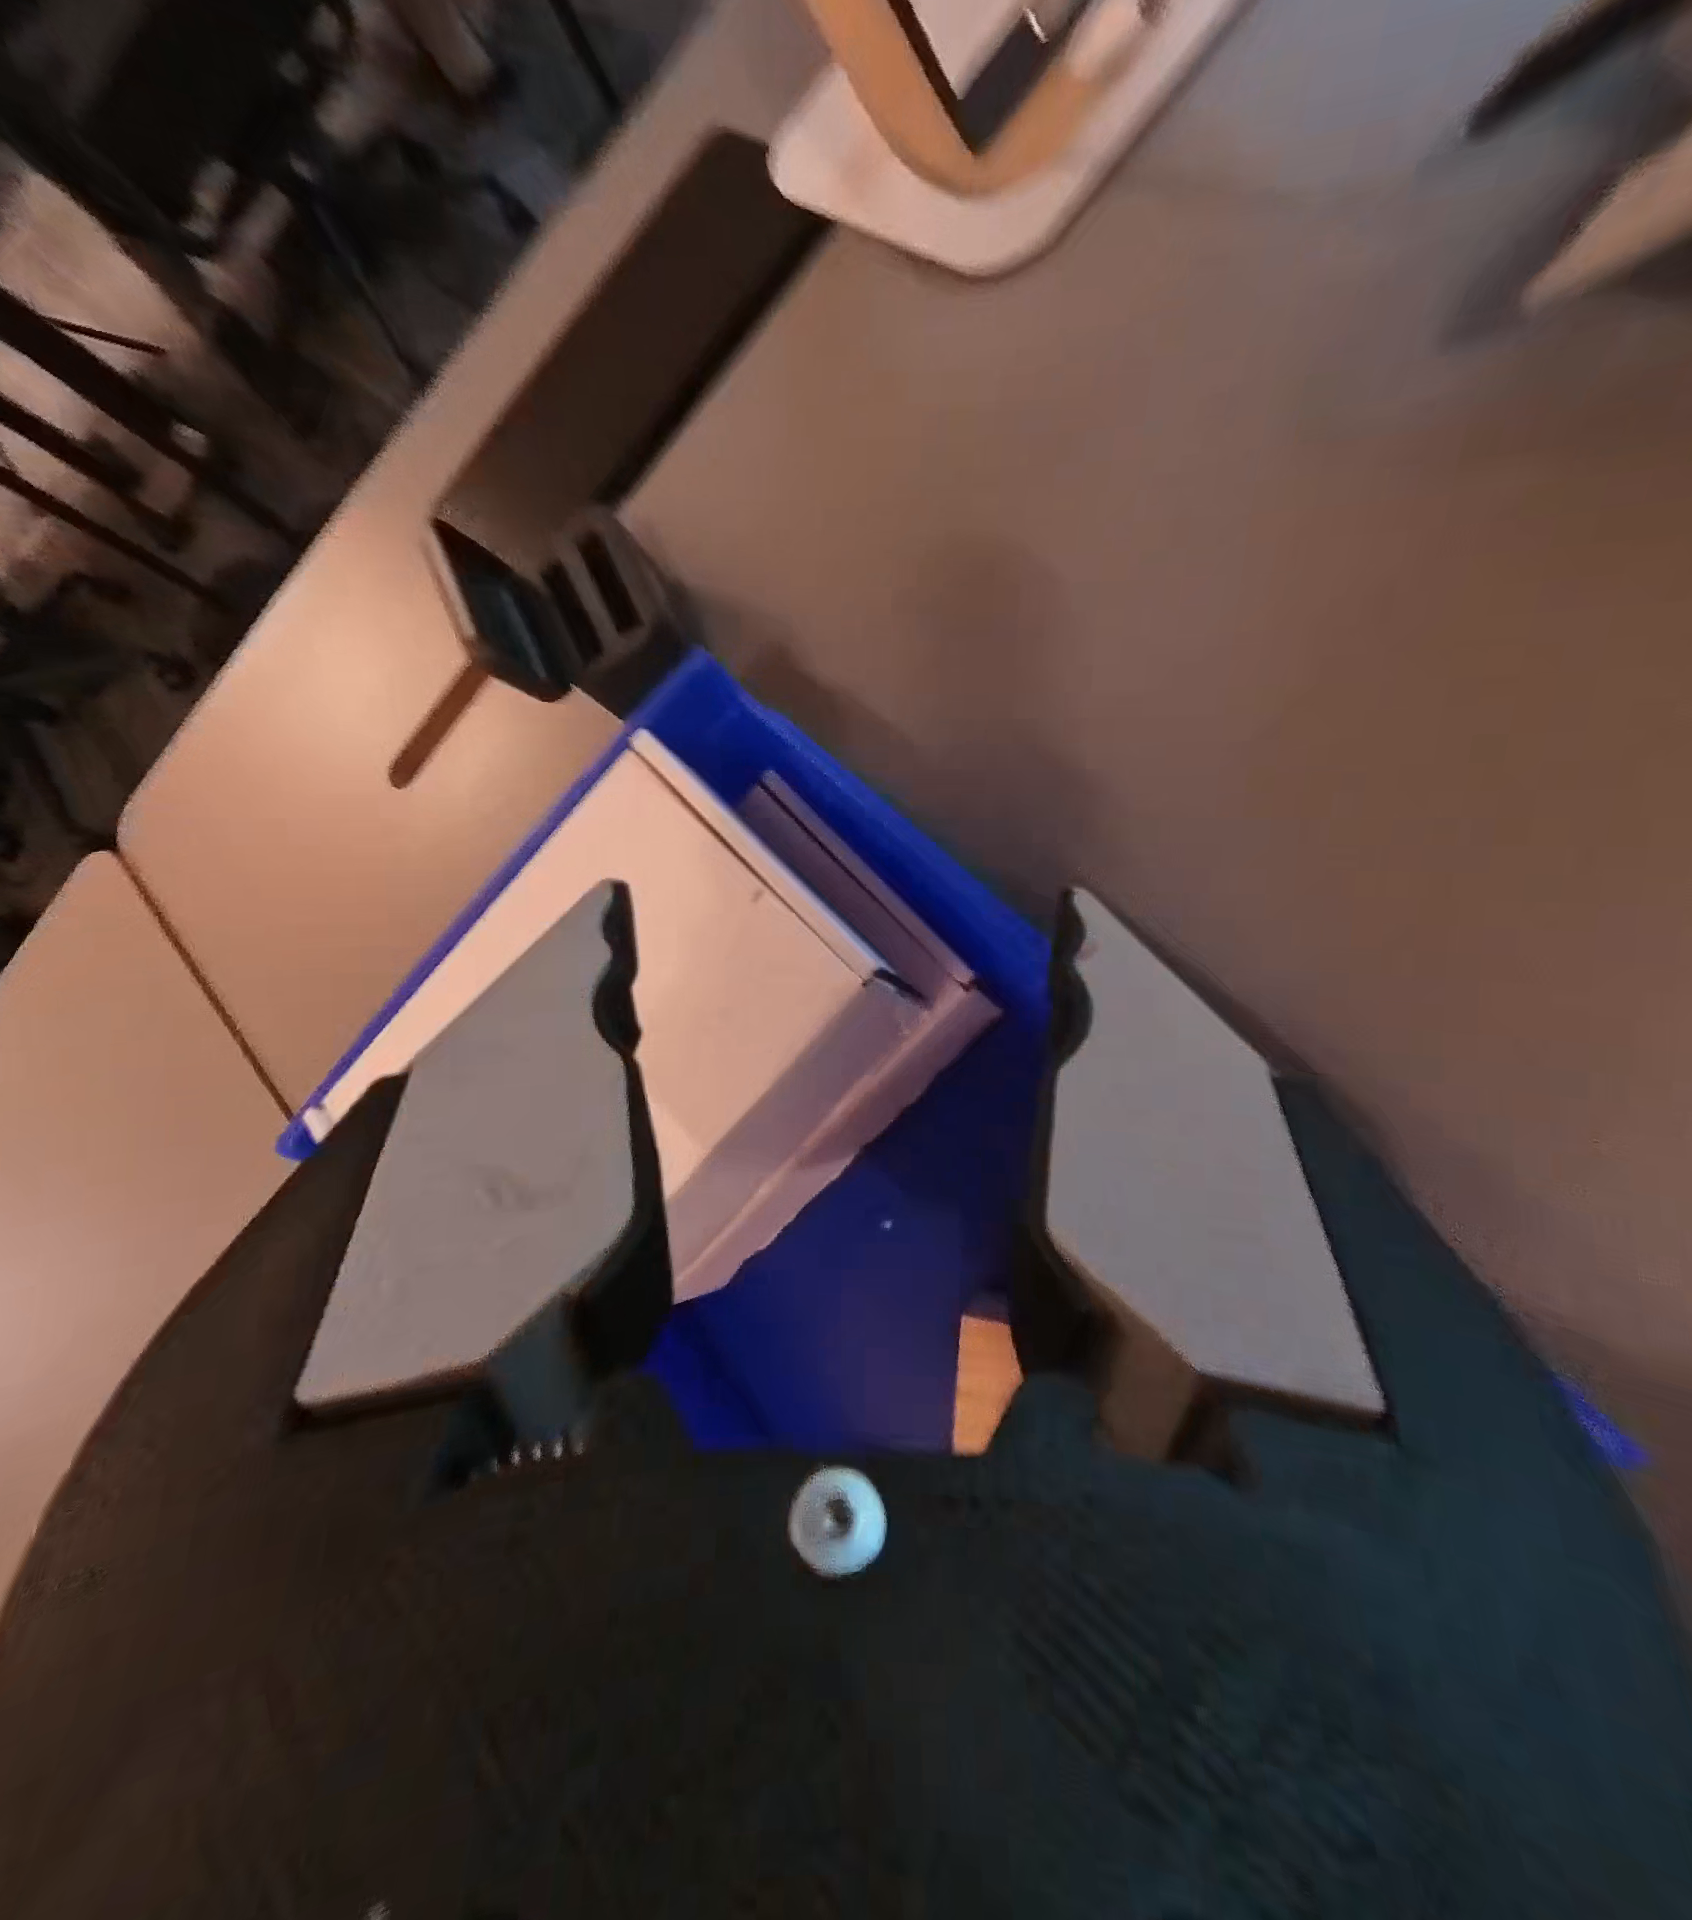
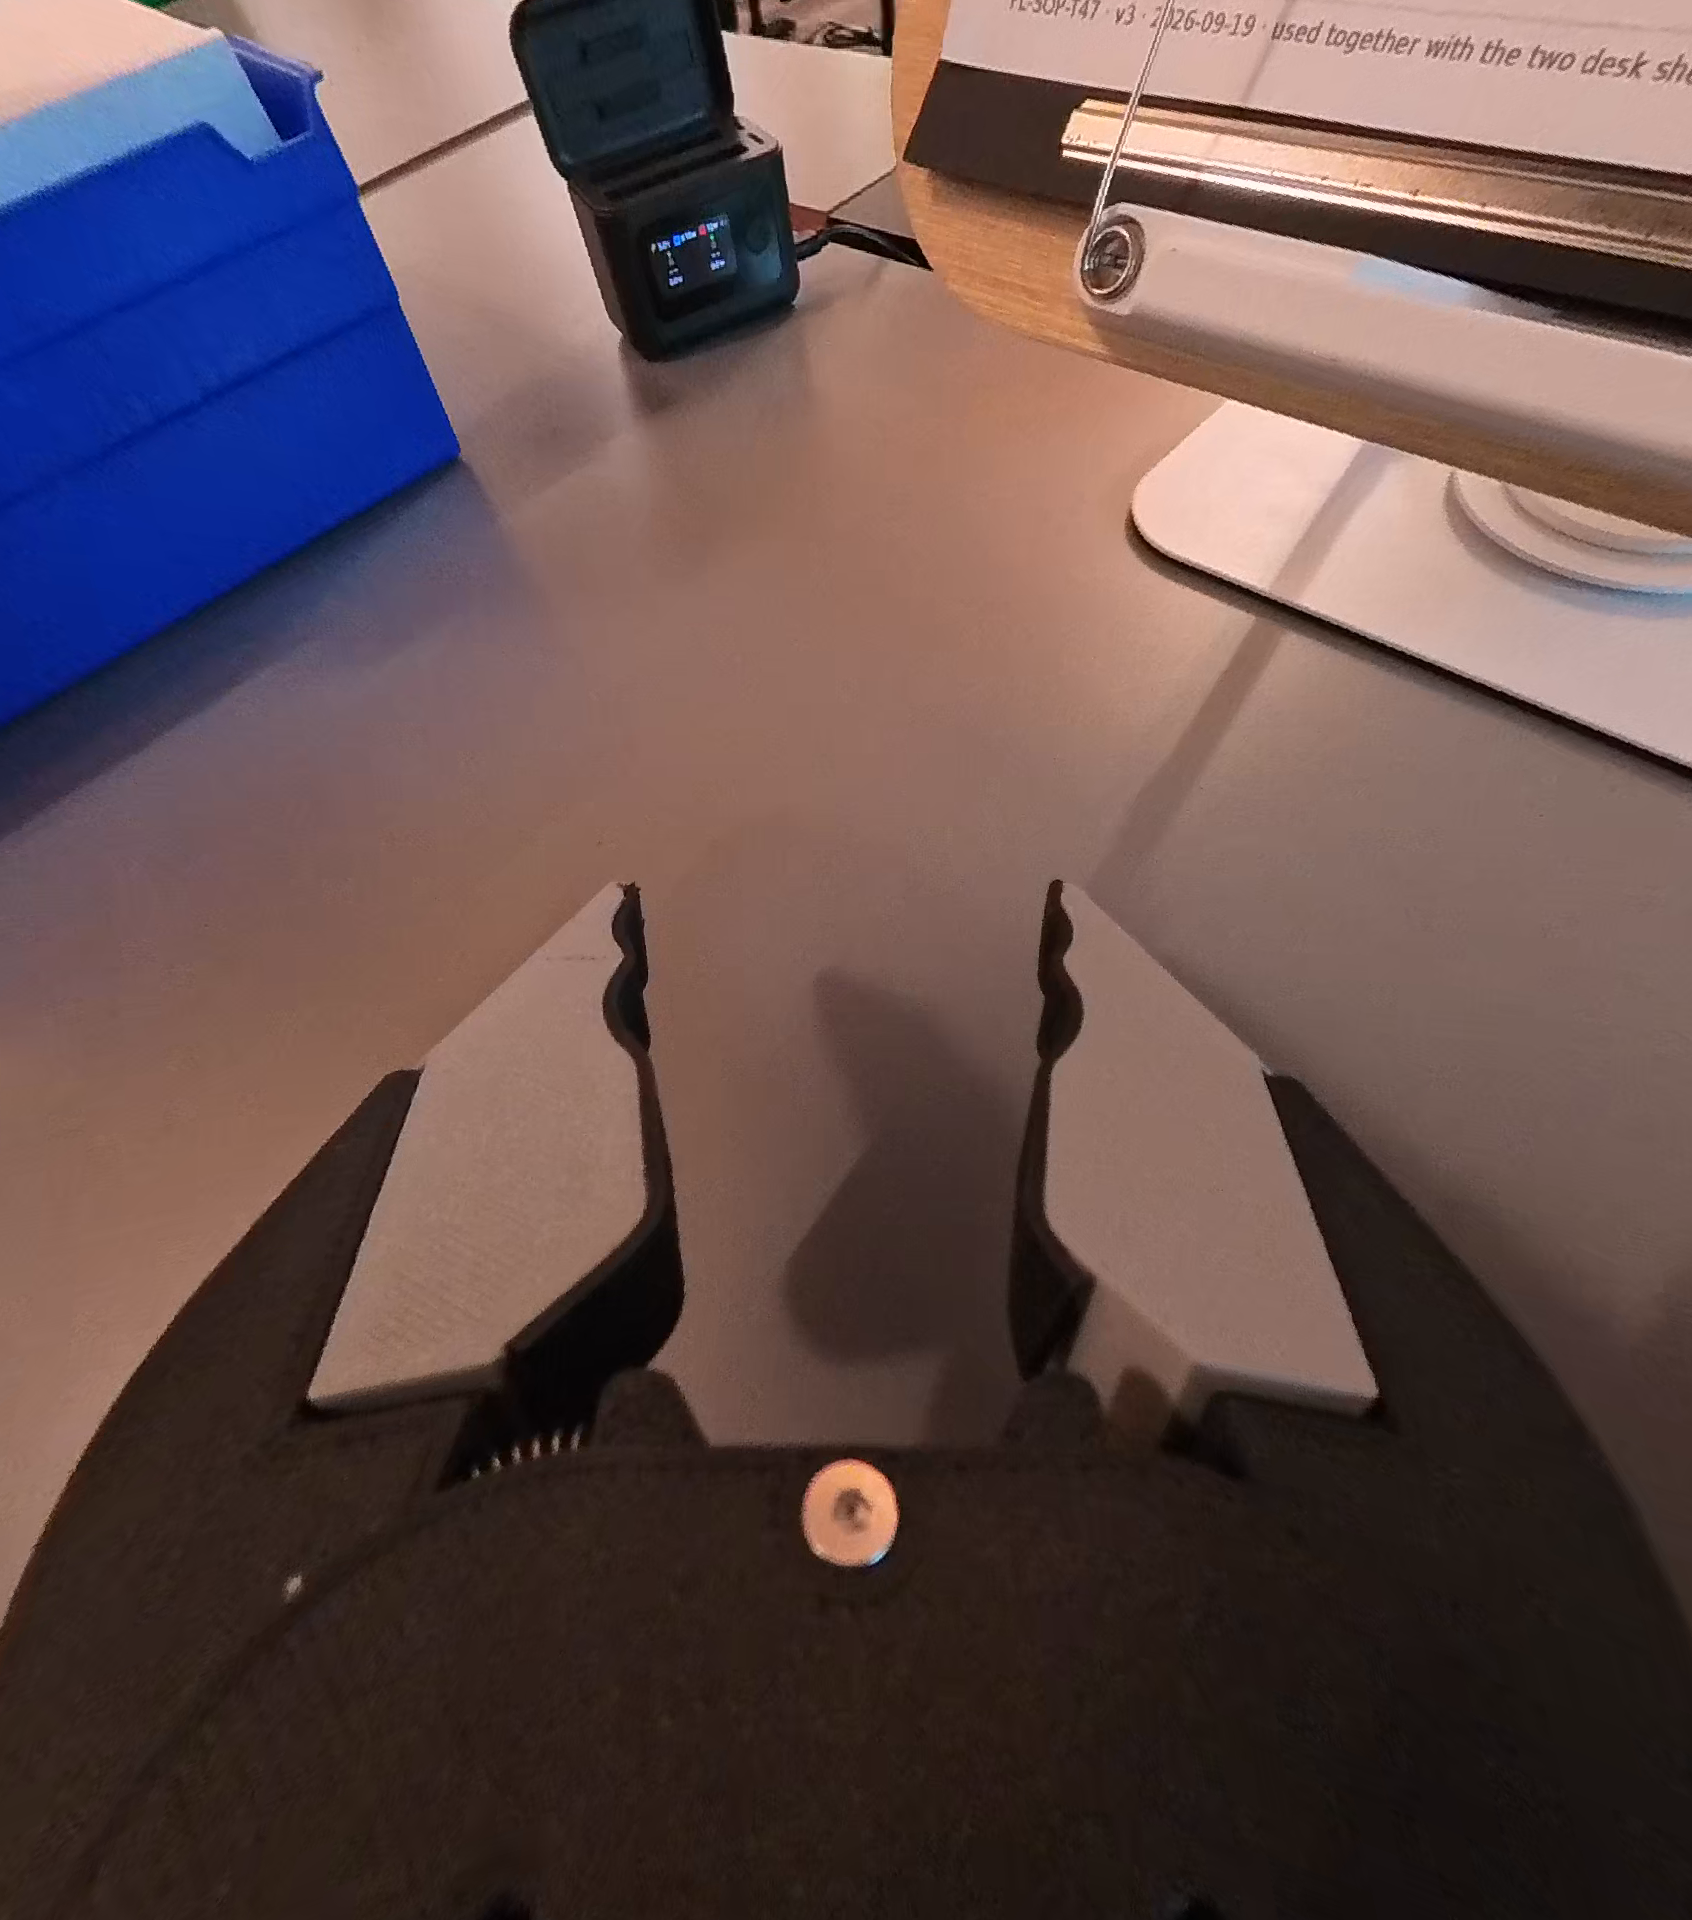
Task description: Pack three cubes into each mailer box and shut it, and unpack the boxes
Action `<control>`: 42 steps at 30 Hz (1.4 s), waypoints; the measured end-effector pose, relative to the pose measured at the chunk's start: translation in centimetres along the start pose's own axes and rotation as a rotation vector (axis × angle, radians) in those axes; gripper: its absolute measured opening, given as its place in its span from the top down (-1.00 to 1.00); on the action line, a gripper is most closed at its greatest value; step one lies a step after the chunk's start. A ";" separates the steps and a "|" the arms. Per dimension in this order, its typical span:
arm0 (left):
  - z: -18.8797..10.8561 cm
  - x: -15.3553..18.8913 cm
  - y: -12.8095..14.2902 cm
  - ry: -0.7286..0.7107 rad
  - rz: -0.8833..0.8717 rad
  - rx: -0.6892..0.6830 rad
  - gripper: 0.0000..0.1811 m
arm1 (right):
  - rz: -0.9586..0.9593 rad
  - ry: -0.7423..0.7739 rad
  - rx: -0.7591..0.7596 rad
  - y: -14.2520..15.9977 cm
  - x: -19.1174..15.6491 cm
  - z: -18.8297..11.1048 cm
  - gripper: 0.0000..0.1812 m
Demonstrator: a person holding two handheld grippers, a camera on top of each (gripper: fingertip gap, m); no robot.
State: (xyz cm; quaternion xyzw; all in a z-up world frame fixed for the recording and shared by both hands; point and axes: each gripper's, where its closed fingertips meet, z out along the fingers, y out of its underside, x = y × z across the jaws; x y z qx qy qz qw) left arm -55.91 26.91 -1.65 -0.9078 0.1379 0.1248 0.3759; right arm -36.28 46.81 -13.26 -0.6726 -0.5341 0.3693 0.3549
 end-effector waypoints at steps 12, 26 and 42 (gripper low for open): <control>3.3 -4.3 9.1 -0.099 0.403 -0.562 0.24 | -0.001 -0.010 -0.020 0.2 -0.1 0.2 0.18; 4.5 -6.3 9.2 -0.329 0.607 -0.456 -0.06 | -0.006 -0.005 -0.016 0.2 -0.1 0.2 0.18; 3.7 -6.7 10.0 -0.380 0.606 -0.435 0.21 | 0.001 -0.015 -0.020 0.2 -0.2 0.3 0.19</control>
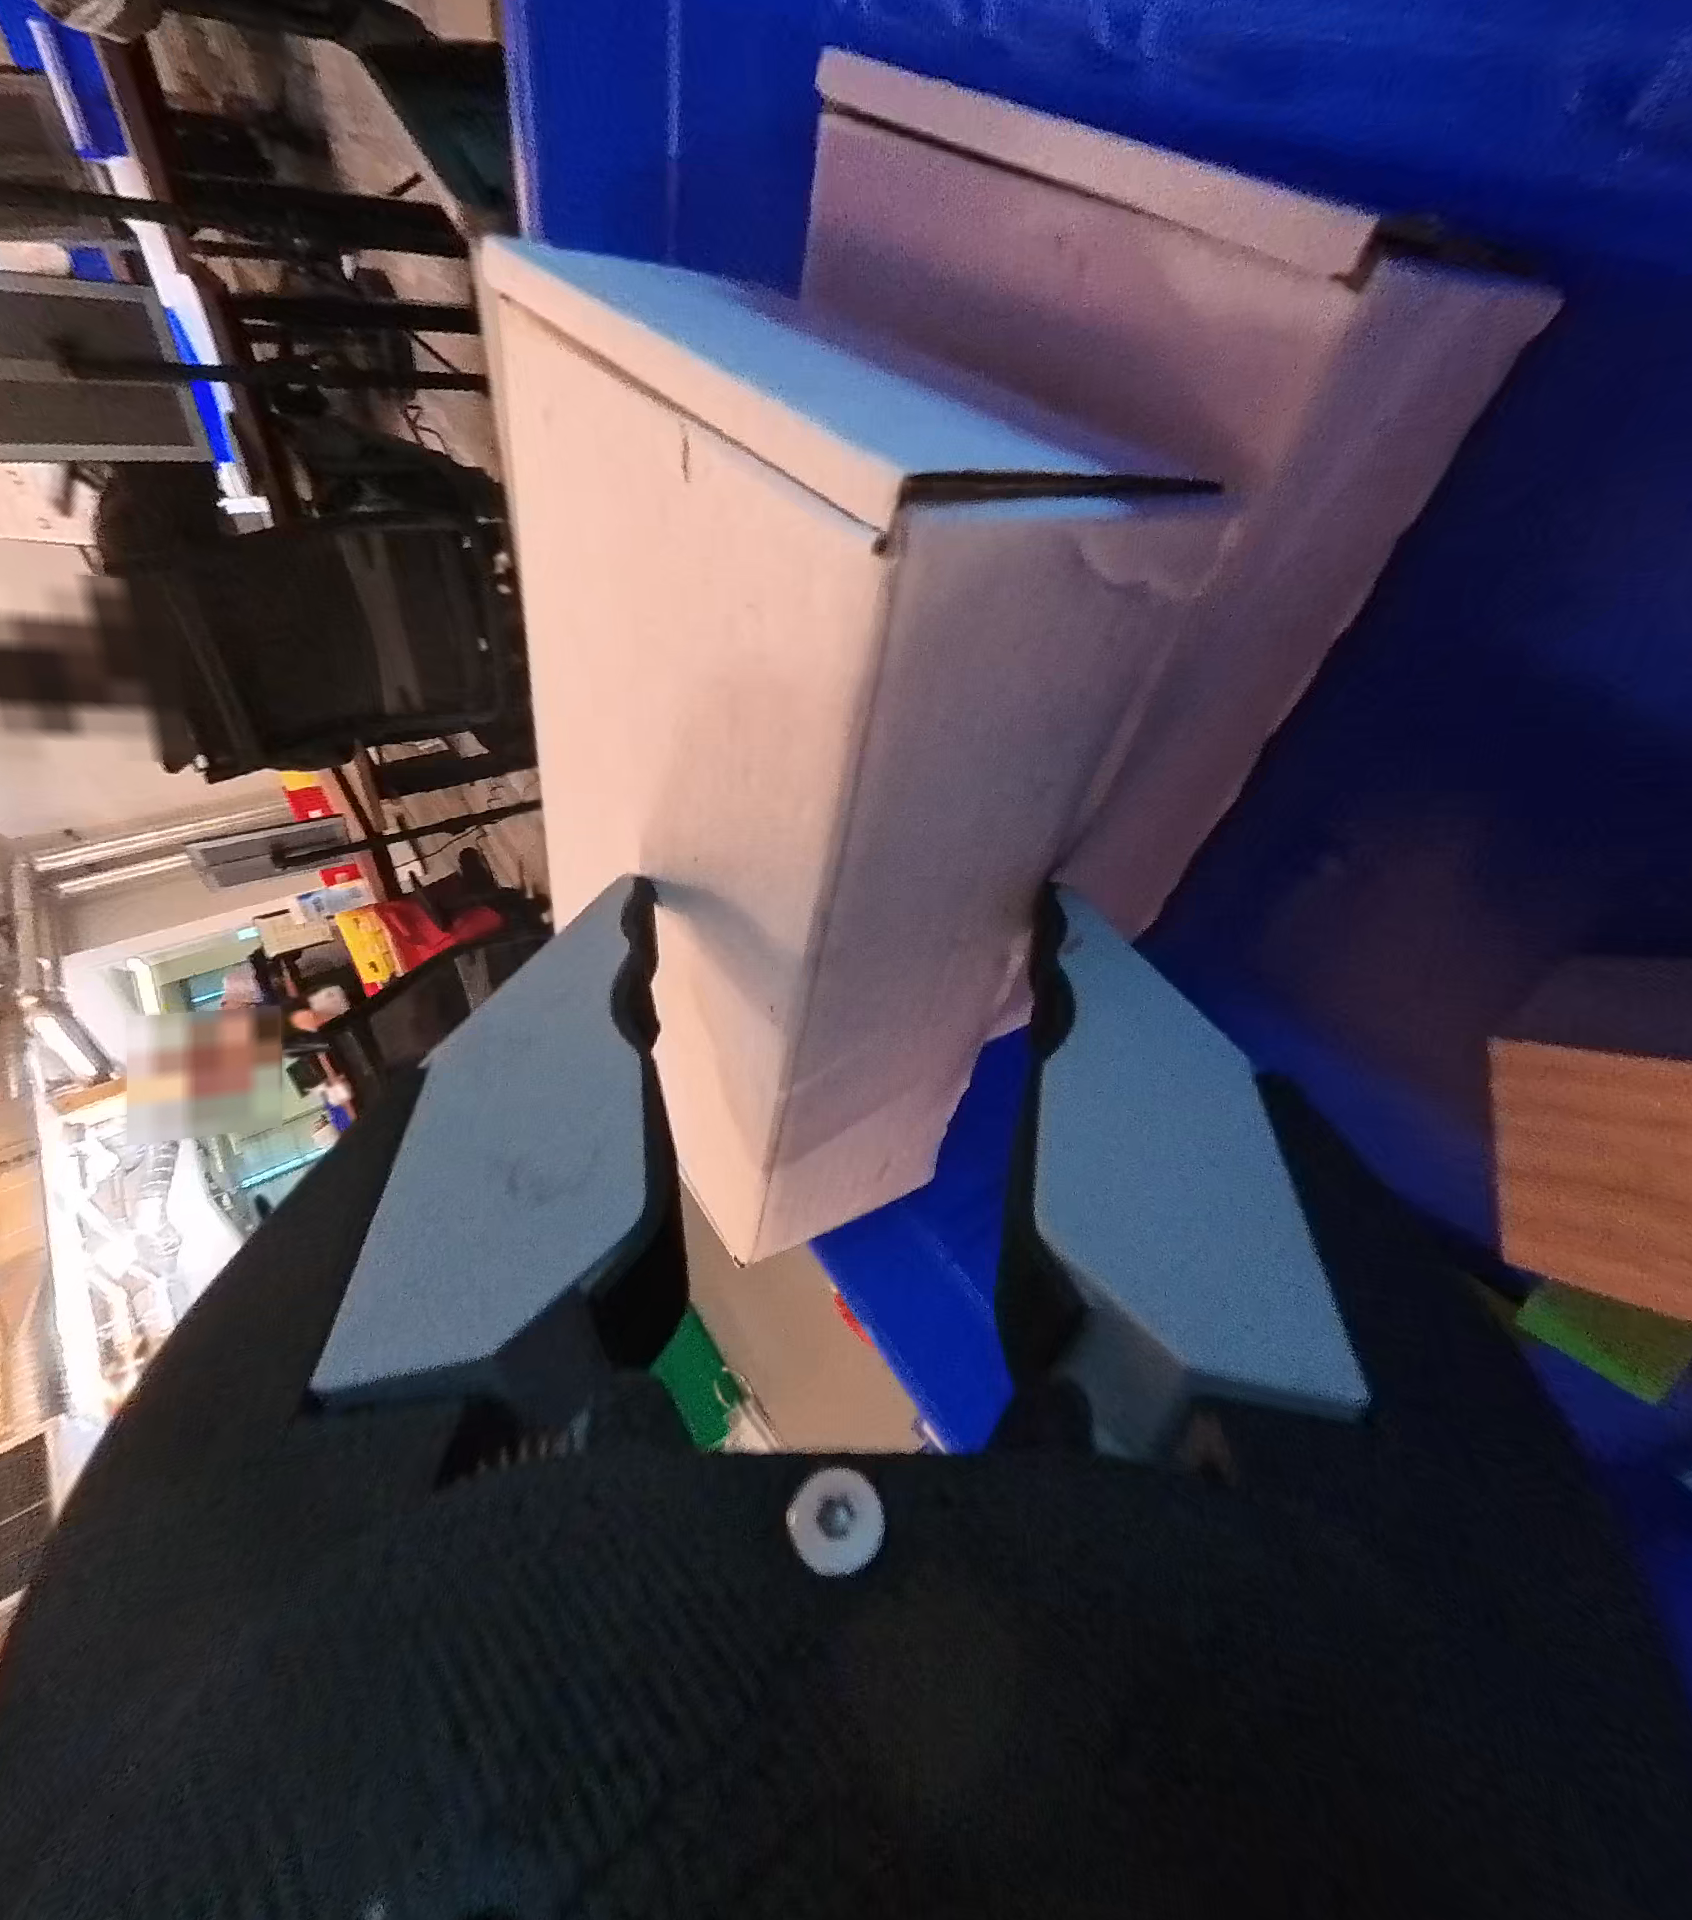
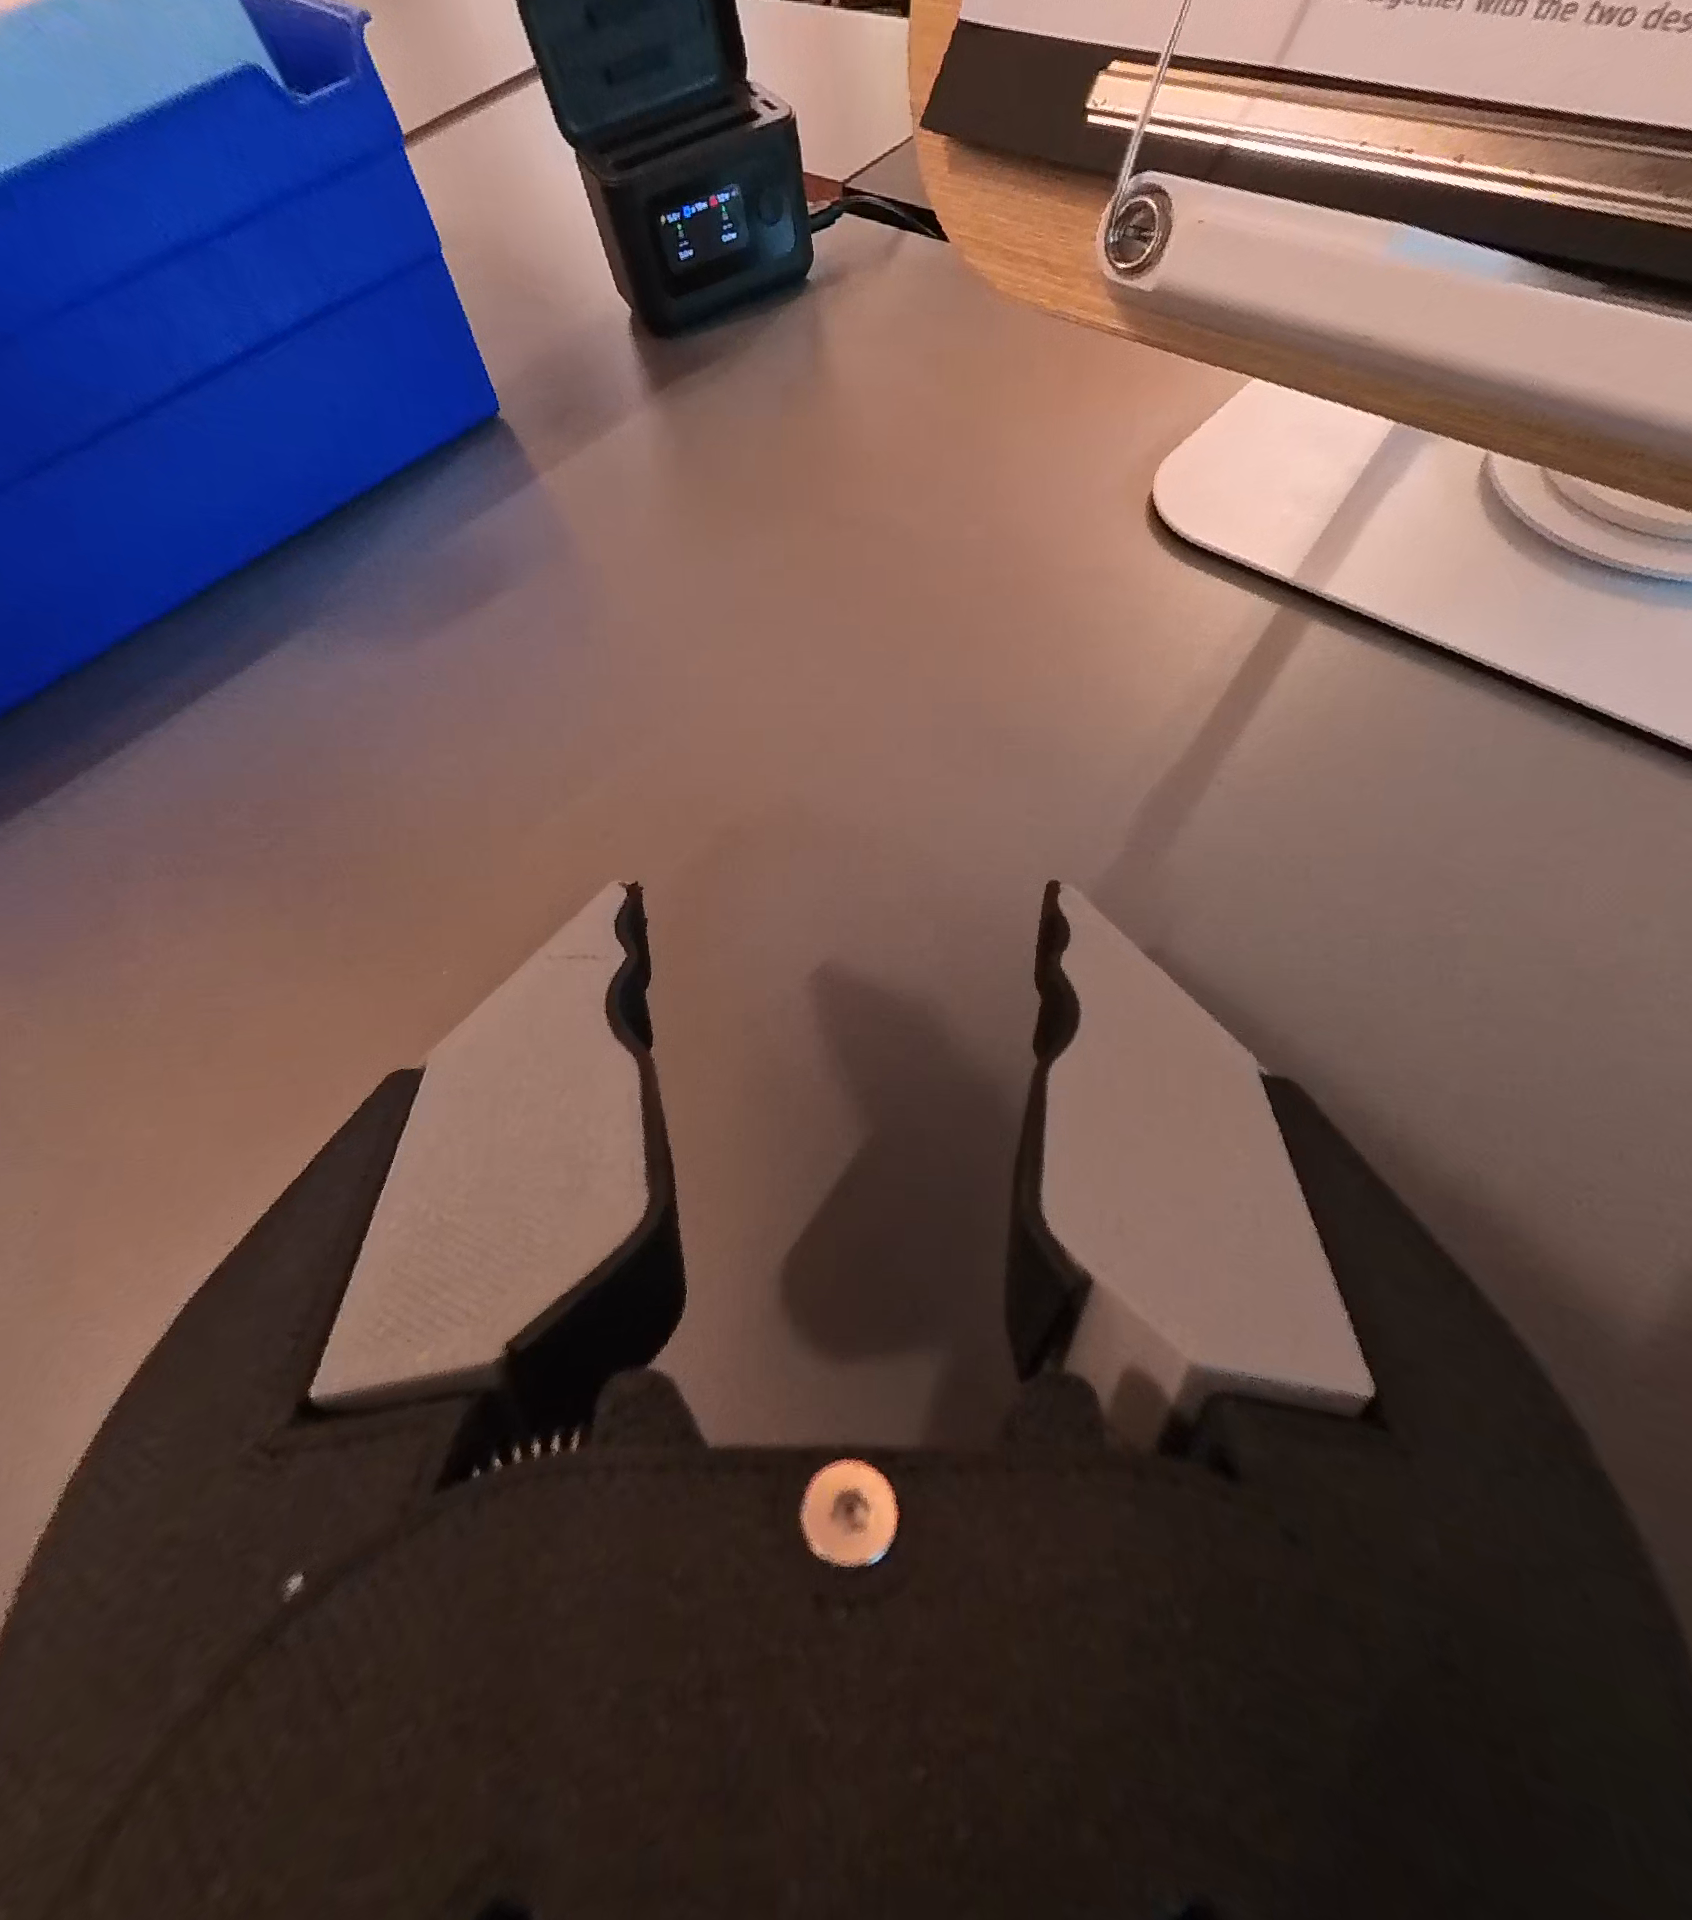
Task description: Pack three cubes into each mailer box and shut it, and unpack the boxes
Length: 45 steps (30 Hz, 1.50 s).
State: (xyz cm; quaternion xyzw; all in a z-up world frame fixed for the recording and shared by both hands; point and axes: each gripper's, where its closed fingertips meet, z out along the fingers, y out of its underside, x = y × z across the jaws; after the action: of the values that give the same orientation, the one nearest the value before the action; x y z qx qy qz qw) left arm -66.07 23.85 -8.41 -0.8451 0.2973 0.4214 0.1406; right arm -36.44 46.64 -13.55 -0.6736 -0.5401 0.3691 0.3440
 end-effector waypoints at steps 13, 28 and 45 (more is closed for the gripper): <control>-8.2 -7.5 -3.6 -0.394 -0.019 0.117 0.24 | 0.005 -0.009 0.011 -0.1 -0.1 -0.1 0.17; -14.8 0.8 -21.3 -0.196 0.434 0.316 0.24 | -0.043 -0.257 0.288 -5.1 -2.5 -5.1 0.07; -10.4 14.9 -33.1 -0.050 0.134 0.350 0.27 | -0.044 0.304 0.207 -4.2 8.2 -6.9 0.25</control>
State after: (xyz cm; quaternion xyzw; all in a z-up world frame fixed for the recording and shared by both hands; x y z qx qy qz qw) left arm -32.05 38.99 -14.39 -0.7753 0.4183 0.3924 0.2645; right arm -31.21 55.04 -7.60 -0.6708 -0.4556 0.3090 0.4970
